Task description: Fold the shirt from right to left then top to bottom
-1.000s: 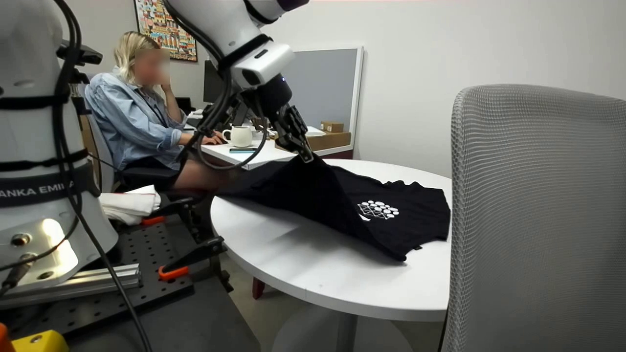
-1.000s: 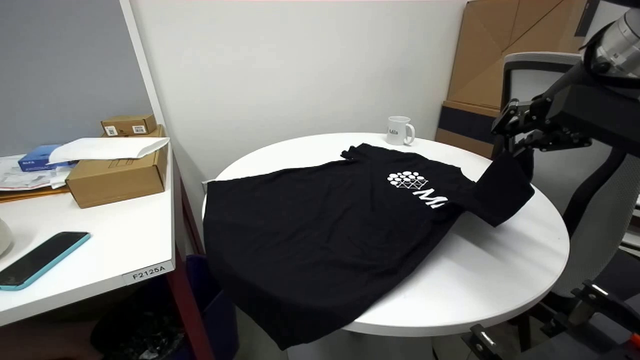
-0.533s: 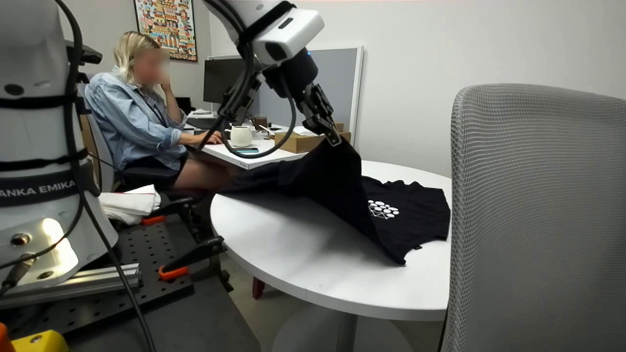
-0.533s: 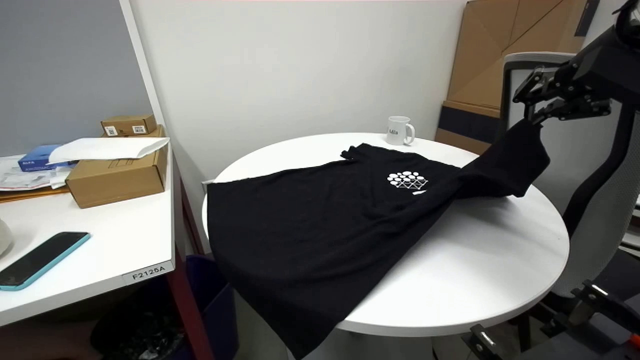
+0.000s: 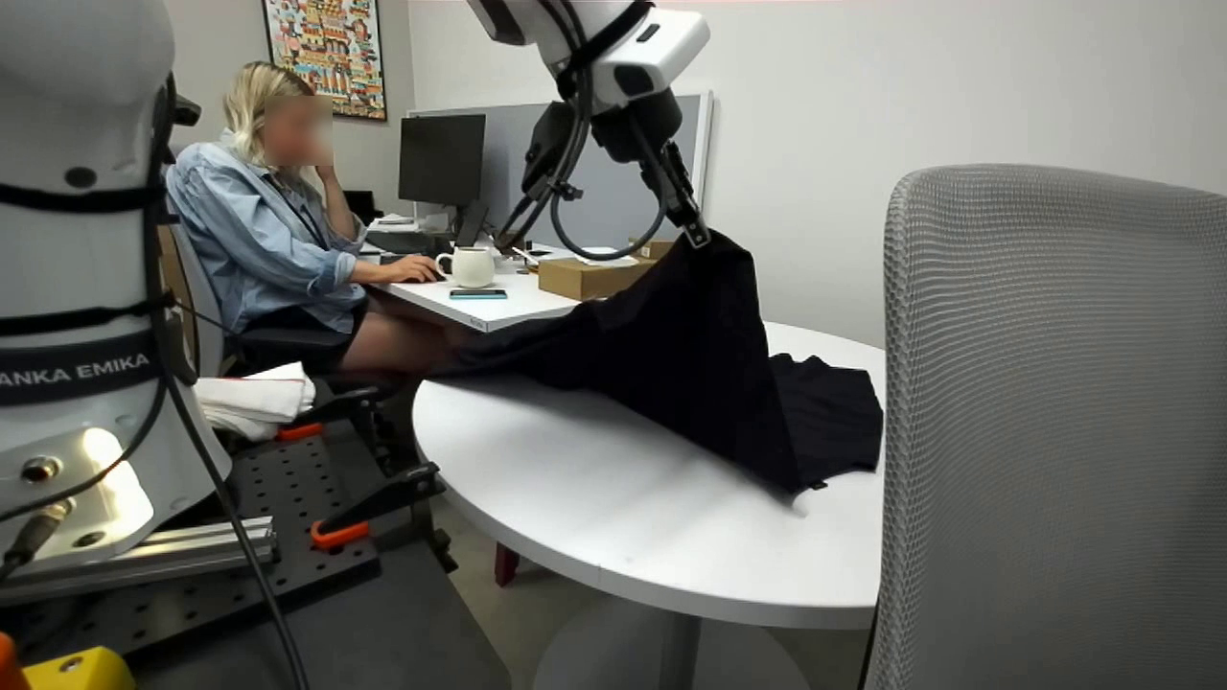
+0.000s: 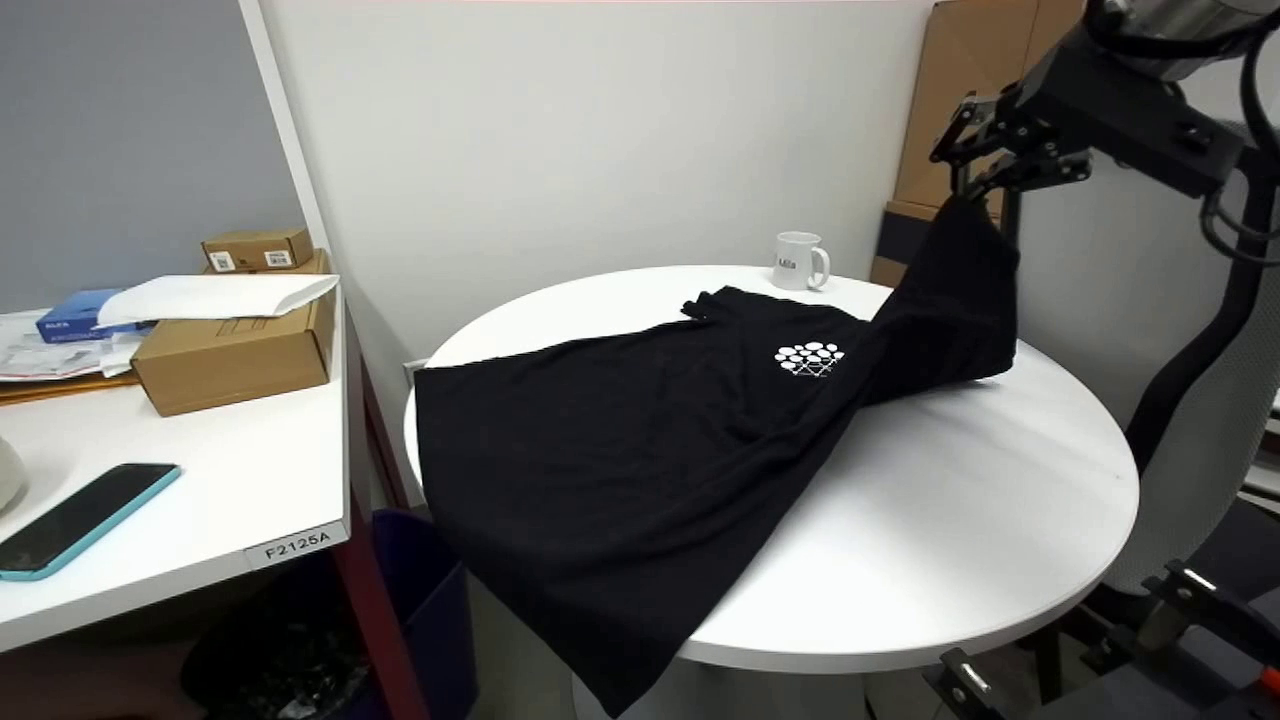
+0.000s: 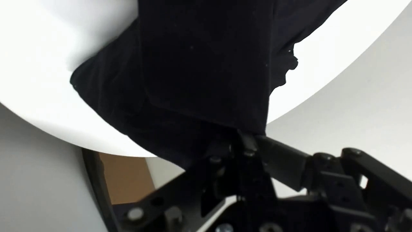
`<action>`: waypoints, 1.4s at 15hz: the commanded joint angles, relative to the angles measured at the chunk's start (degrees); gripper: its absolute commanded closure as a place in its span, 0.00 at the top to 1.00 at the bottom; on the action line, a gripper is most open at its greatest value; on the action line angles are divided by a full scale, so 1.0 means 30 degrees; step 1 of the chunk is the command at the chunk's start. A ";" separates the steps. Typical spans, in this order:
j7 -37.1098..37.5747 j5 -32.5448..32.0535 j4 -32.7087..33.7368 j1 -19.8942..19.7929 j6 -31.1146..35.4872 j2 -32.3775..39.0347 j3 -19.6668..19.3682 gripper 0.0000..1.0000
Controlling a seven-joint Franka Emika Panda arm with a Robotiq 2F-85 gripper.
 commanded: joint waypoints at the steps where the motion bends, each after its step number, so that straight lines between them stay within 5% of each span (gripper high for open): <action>1: 0.5094 -0.3886 0.2067 -0.4208 -0.2631 0.4270 0.3815 0.01; 5: 1.1014 -1.0887 0.4357 -0.7986 -0.3958 0.6605 0.6259 0.01; 6: 1.2496 -1.2638 0.4973 -0.6810 -0.4374 0.7053 0.4666 0.01; 12: 2.0501 -2.1737 1.0312 -0.6344 -0.8617 0.8815 0.2182 0.01; 13: 2.2086 -2.3683 1.1411 -0.8755 -0.9224 0.8915 0.4470 0.01; 21: 2.6542 -2.8148 2.0508 -1.0911 -1.5896 1.2016 0.6994 0.01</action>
